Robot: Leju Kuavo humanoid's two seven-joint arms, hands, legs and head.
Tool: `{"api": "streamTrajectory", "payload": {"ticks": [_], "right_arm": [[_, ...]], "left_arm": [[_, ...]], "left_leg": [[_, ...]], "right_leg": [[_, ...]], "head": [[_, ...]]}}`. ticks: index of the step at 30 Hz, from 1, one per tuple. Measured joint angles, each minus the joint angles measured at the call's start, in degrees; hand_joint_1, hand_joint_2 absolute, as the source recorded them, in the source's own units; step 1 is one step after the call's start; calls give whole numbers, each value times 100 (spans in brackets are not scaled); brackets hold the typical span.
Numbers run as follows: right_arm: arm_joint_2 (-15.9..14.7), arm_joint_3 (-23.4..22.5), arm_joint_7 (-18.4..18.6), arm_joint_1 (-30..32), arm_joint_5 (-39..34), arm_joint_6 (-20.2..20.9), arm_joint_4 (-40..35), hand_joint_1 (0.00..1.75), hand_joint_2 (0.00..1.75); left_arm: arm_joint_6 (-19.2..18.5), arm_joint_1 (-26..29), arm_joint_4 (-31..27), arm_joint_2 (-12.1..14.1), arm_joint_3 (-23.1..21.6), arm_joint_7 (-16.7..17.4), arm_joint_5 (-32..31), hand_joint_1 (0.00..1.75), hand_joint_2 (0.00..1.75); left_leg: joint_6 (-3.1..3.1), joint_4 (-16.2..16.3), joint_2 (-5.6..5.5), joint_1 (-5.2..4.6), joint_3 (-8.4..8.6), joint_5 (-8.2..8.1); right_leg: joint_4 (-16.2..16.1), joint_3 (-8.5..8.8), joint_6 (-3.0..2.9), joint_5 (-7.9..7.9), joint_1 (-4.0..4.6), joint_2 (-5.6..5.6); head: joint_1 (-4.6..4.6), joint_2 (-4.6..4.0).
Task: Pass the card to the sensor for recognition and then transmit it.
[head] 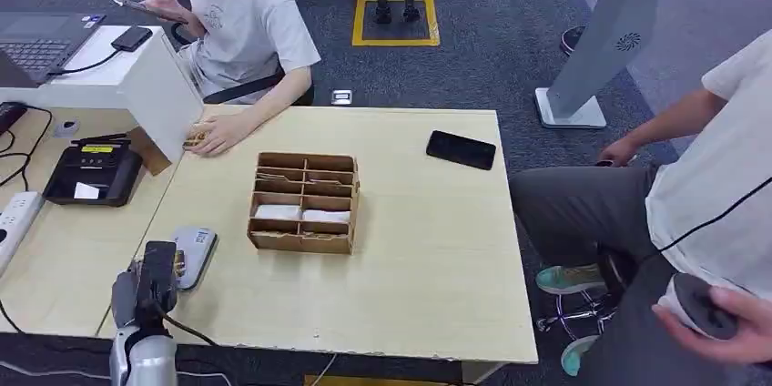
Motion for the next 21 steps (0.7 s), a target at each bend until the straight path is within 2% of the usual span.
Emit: {"api": "streamTrajectory", "payload": {"ticks": [3,9,12,15,18,21], "right_arm": [[0,0,28,-9,0,31,-7,0,0],[0,105,39,-76,0,129,-17,0,0],[0,136,87,-129,0,171,-24,0,0],[0,162,118,-168,0,184,-35,0,0],[0,216,120,-175,0,184,-42,0,0],[0,236,120,-175,0,186,-42,0,0]], "left_arm": [[-568,83,-300,-72,-13,-105,858,175,175],[-1586,68,-1125,-77,-181,142,3059,175,175],[-1422,-251,-1570,33,-326,128,3040,175,175],[-922,-771,-1989,179,-640,150,2370,175,175],[-838,-1092,-2208,265,-851,194,2273,175,175],[-812,-1150,-2332,280,-955,192,2264,175,175]], "left_leg": [[0,0,0,1,-2,1],[-1,3,2,1,-24,10],[3,6,0,2,-45,29],[-5,6,-10,4,-58,40],[-5,6,-2,3,-55,41],[-5,6,2,3,-55,42]], "right_leg": [[0,-3,0,0,2,0],[0,-28,1,19,3,3],[0,-50,3,30,5,0],[0,-54,5,40,5,-9],[0,-53,-1,46,5,-3],[0,-56,-1,47,5,2]], "head": [[2,0],[0,0],[-2,0],[0,0],[0,0],[-2,0]]}}
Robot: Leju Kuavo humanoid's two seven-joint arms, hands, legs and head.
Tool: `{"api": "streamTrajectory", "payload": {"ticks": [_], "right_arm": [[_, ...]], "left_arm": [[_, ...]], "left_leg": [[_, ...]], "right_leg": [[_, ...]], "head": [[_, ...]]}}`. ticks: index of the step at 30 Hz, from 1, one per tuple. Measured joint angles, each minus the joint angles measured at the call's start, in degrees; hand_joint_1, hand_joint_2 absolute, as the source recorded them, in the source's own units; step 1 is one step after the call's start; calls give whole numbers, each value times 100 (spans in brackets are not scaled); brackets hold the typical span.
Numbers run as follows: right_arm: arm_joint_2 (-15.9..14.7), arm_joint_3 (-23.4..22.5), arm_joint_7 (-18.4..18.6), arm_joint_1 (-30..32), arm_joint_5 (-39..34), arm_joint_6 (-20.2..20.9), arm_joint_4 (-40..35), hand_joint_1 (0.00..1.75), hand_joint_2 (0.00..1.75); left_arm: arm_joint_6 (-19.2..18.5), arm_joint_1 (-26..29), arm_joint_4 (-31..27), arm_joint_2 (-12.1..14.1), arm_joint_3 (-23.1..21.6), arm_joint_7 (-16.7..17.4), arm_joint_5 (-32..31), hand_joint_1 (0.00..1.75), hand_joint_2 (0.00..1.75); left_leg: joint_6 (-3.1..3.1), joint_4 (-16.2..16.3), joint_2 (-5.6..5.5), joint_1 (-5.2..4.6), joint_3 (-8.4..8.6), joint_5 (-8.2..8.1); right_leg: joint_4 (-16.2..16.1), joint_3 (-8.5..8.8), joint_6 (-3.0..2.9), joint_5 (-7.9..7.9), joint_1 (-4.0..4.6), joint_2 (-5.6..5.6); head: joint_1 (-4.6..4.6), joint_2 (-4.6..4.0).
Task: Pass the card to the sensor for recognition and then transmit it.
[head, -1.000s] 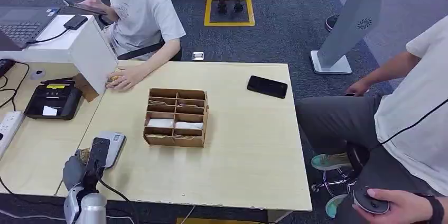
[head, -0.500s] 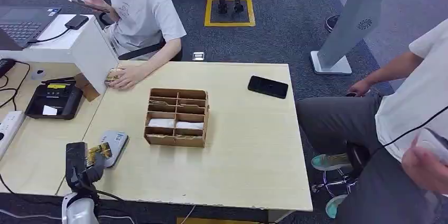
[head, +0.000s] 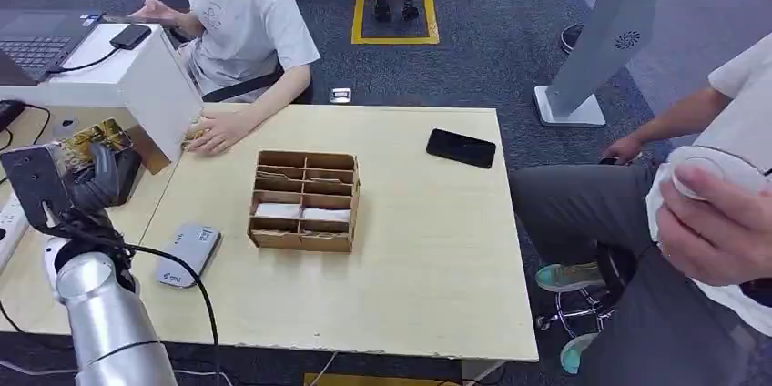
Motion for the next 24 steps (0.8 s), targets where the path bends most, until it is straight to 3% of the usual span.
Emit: {"api": "streamTrajectory", "payload": {"ticks": [5,12,16,20,24], "right_arm": [[0,7,0,-3,0,0,0,0,0],[0,50,26,-16,0,28,0,0,0],[0,129,57,-18,0,31,0,0,0],[-2,181,11,-19,0,33,0,0,0],[-2,186,-39,-21,0,35,0,0,0]], "left_arm": [[19,0,-107,18,-63,-63,-26,175,175],[612,-344,-223,144,-315,-252,-1402,175,175],[1367,-391,-216,276,-573,-359,-2981,175,175],[2182,-390,56,590,-859,-393,-4409,175,175],[2577,-387,437,864,-1122,-398,-4992,175,175]], "left_leg": [[0,0,-3,-1,-4,0],[1,1,-3,0,-7,5],[0,1,2,0,-7,5],[0,1,1,0,-9,5],[0,0,1,1,-10,6]], "right_leg": [[0,-3,0,0,0,-1],[0,-8,2,3,0,-1],[0,-12,0,5,0,3],[0,-13,0,5,0,4],[0,-14,0,5,0,5]], "head": [[2,0],[2,0],[2,0],[2,0],[2,0]]}}
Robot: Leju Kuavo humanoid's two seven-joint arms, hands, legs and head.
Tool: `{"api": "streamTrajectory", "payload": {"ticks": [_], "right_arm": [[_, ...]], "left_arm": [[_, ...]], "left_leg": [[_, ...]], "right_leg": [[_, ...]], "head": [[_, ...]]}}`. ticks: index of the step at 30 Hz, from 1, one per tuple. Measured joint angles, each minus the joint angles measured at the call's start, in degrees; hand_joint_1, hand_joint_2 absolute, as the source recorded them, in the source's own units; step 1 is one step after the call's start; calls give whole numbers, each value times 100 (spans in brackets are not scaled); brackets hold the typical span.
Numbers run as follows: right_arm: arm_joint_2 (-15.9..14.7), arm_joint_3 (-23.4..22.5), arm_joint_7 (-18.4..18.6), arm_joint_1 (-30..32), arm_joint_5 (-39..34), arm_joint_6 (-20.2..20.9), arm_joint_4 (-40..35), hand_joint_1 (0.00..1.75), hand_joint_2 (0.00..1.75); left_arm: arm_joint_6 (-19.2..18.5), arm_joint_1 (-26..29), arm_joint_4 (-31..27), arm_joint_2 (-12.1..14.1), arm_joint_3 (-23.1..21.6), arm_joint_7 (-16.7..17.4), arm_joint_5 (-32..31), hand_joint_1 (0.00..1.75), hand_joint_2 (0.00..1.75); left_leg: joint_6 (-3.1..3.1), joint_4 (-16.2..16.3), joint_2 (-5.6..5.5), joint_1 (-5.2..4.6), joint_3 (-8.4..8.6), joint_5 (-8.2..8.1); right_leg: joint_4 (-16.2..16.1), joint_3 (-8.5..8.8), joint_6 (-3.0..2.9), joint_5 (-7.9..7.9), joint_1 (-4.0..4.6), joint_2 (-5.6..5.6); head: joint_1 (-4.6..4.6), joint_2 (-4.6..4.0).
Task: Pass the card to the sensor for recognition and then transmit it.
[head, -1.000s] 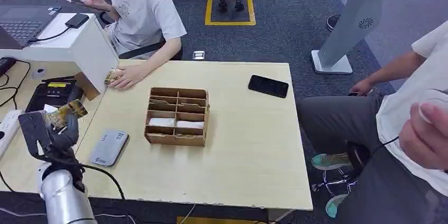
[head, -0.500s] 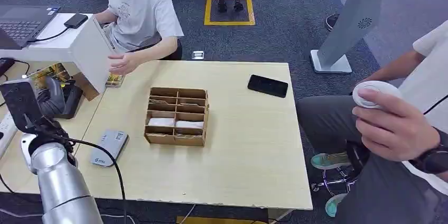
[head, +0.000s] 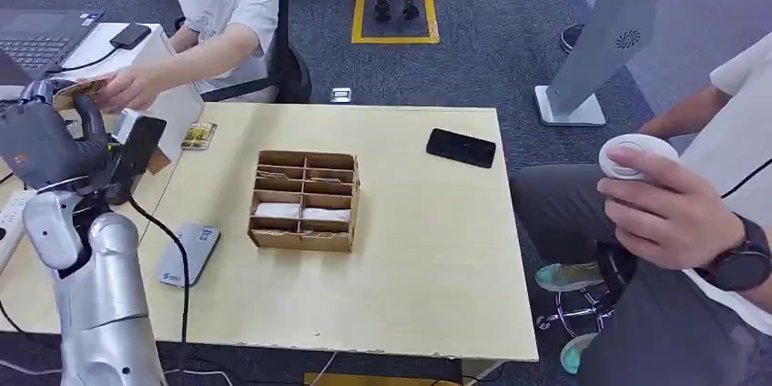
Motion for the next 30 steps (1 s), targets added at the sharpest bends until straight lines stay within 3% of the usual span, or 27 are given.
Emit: {"api": "streamTrajectory", "payload": {"ticks": [8,9,17,22,26,30], "right_arm": [[0,0,2,0,0,-2,0,0,0],[0,0,2,0,0,-4,0,0,0],[0,0,-7,0,0,-9,0,0,0],[0,0,4,1,0,-11,0,0,0],[-2,-2,44,5,0,-18,0,0,0],[-9,-2,44,8,0,-18,0,0,0]], "left_arm": [[112,0,302,181,-278,105,-230,175,175],[112,1,328,194,-304,111,-234,0,175],[59,3,490,231,-395,278,-171,0,175],[-205,1,540,218,-398,398,-44,0,175],[-538,6,551,179,-411,238,439,0,175],[-614,23,547,133,-452,164,537,0,175]], "left_leg": [[0,0,-1,-1,-3,0],[0,0,0,-1,-4,0],[0,1,-1,-1,-4,0],[0,1,0,-1,-4,0],[2,1,0,-1,-4,2],[2,1,0,-2,-5,2]], "right_leg": [[0,0,1,0,0,-1],[0,0,1,1,-1,0],[0,-3,0,1,0,0],[0,-4,0,1,0,0],[0,-3,0,1,0,1],[0,-3,0,2,-1,1]], "head": [[2,0],[0,0],[0,0],[0,0],[0,0],[0,0]]}}
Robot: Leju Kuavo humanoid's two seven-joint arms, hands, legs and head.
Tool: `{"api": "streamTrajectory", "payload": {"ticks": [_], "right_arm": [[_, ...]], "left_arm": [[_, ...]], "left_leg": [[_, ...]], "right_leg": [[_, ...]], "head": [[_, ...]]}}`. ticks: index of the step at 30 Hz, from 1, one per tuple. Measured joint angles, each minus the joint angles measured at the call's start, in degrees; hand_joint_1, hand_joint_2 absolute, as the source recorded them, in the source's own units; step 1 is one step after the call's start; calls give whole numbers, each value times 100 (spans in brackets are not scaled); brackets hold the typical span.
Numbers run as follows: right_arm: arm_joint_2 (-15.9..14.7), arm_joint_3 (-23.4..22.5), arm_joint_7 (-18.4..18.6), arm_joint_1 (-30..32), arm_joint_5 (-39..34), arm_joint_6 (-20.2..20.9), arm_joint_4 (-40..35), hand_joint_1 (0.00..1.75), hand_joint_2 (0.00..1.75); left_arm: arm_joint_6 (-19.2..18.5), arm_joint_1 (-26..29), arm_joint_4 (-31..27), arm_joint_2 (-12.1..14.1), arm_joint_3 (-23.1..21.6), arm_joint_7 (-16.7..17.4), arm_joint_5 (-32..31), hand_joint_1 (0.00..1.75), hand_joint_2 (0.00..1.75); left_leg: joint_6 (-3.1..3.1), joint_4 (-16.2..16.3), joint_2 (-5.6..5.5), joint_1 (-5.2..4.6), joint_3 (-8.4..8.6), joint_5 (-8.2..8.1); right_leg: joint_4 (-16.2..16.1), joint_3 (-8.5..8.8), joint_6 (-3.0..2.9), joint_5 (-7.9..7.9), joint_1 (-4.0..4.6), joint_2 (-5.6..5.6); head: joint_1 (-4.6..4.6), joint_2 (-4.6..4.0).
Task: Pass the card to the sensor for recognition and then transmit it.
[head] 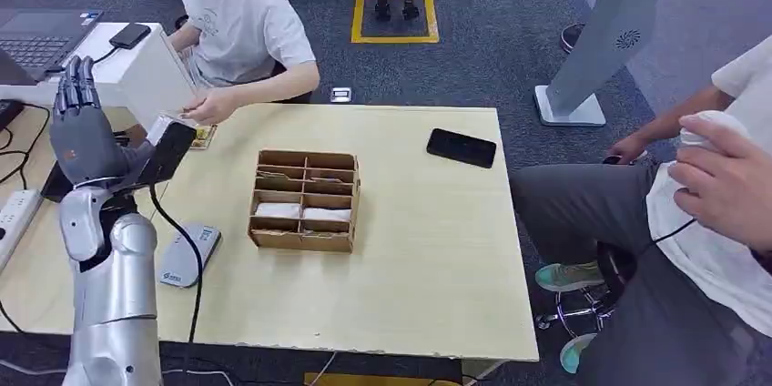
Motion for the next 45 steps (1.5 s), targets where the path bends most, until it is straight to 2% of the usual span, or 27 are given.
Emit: {"api": "streamTrajectory", "payload": {"ticks": [3,8,16,18,22,24,29,34,40,45], "right_arm": [[-4,0,0,2,0,0,0,0,0],[-24,-4,11,17,0,-2,0,0,0],[-52,-11,11,34,0,-9,0,0,0],[-57,-13,11,35,0,-11,0,0,0],[-81,-37,20,43,-2,-9,0,0,0],[-92,-55,20,46,-4,-11,0,0,0],[-125,-100,37,53,0,-11,0,0,0],[-129,-111,37,48,0,-9,0,0,0],[-131,-109,61,30,0,-7,0,0,0],[-129,-109,39,20,0,2,0,0,0]], "left_arm": [[-20,3,0,-20,-9,-20,31,0,175],[-282,152,-98,-17,-164,-337,326,0,175],[-330,273,-173,-15,-275,-402,376,0,175],[-424,333,-223,6,-338,-611,519,0,175],[-625,699,-474,77,-809,-1057,647,0,175],[-675,894,-562,160,-1159,-1137,669,0,175],[-333,1197,-595,422,-2722,-792,207,0,175],[101,1146,-349,630,-3758,-198,-842,0,175],[223,981,250,699,-4401,76,-1088,0,175],[273,840,732,697,-4664,173,-1150,0,175]], "left_leg": [[0,0,-1,0,0,0],[0,0,0,0,-1,-1],[0,0,-1,0,-1,0],[0,0,0,0,-1,0],[1,0,-1,-1,-1,-1],[1,0,0,-2,-2,-2],[5,2,-2,-3,-9,-4],[4,3,1,-1,-6,-4],[2,3,1,0,-7,-1],[3,3,-1,-2,-9,-1]], "right_leg": [[0,0,0,0,0,0],[0,0,0,0,0,0],[0,0,0,0,0,-1],[0,0,0,0,0,0],[-1,-1,0,-1,-1,-1],[-2,-2,1,-1,-2,-1],[-3,-5,2,-1,-3,-3],[-3,-6,4,1,-5,0],[-2,-6,4,2,-4,0],[-2,-6,4,2,-3,-1]], "head": [[0,0],[0,0],[0,0],[0,0],[0,0],[0,0],[0,0],[0,0],[0,0],[0,0]]}}
